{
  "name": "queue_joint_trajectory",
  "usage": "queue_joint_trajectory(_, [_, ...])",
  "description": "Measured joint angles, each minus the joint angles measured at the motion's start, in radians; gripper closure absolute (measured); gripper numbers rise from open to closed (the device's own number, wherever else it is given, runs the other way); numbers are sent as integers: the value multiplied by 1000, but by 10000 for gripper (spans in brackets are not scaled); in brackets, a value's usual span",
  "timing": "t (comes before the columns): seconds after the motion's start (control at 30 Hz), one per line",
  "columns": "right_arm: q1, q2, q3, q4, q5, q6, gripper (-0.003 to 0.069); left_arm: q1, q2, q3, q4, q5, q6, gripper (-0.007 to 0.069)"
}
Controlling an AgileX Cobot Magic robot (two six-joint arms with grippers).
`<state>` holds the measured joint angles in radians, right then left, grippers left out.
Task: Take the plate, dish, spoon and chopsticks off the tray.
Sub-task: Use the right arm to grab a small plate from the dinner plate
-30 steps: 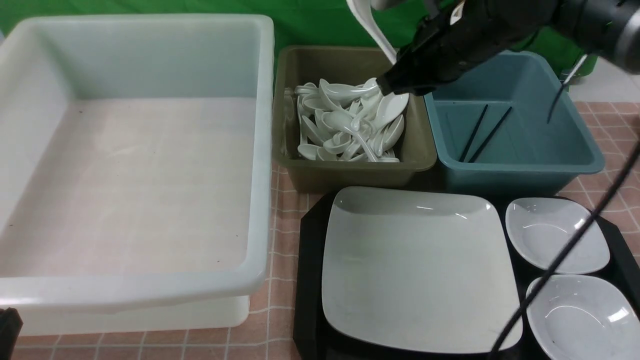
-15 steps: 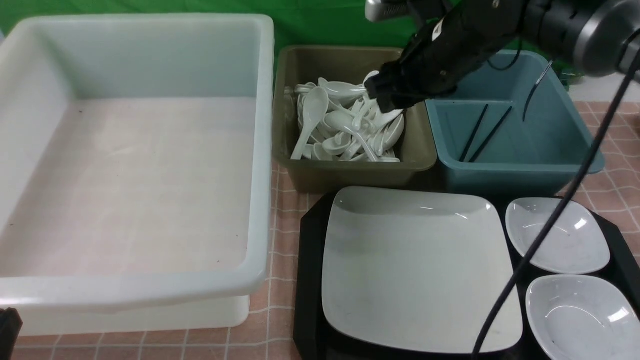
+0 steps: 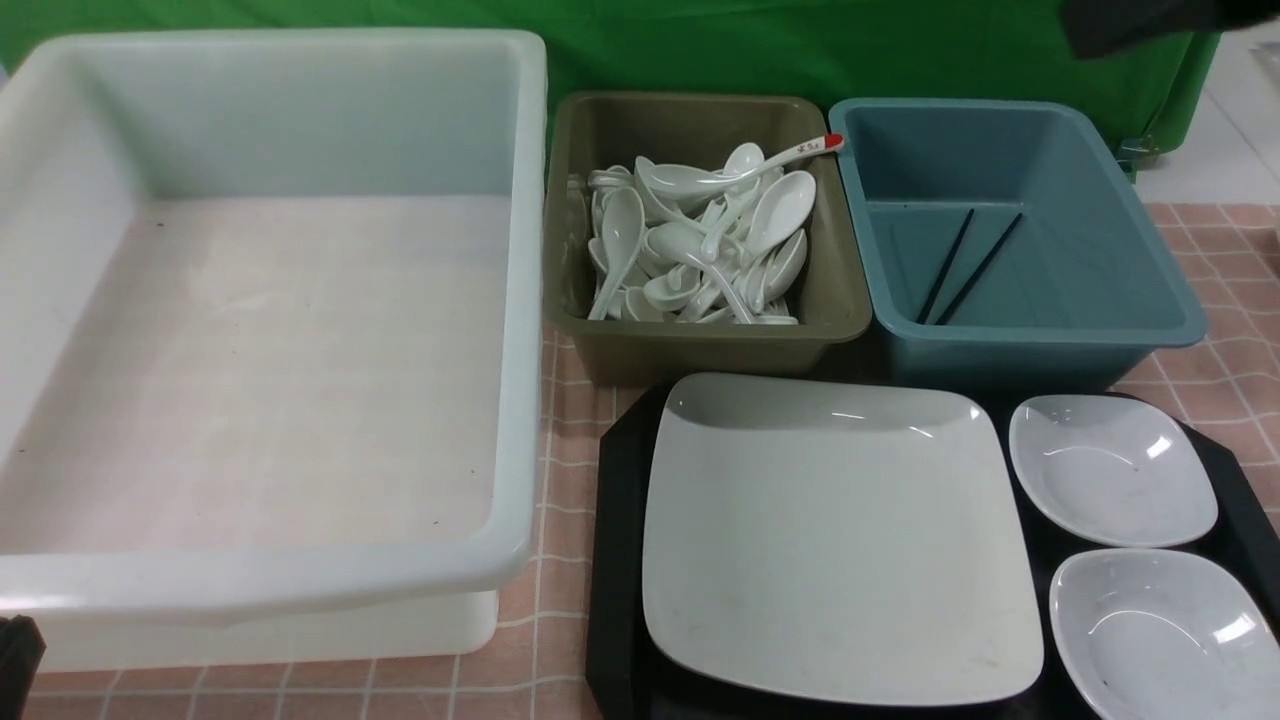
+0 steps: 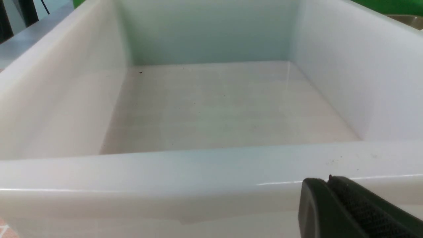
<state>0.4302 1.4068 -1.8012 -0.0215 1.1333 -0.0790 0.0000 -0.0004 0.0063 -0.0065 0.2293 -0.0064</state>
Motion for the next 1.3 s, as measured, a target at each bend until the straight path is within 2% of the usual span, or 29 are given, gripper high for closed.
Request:
queue_joint_trajectory(0.33, [0,-537,563,1,-2,108,627,0,0,0,0,0,-1,620])
queue_joint_trajectory(0.6, [0,-738,926,1,-6,149,604,0,0,0,0,0,-1,620])
queue_joint_trajectory(0.73, [0,-748,1081,1,-63,143,547,0,0,0,0,0,-1,620])
queue_joint_trajectory(1.03, [0,-745,1180,1,-209,143,402,0,0,0,0,0,1,620])
queue_joint_trajectory(1.3, [0,-745,1181,2,-221,143,386,0,0,0,0,0,1,620])
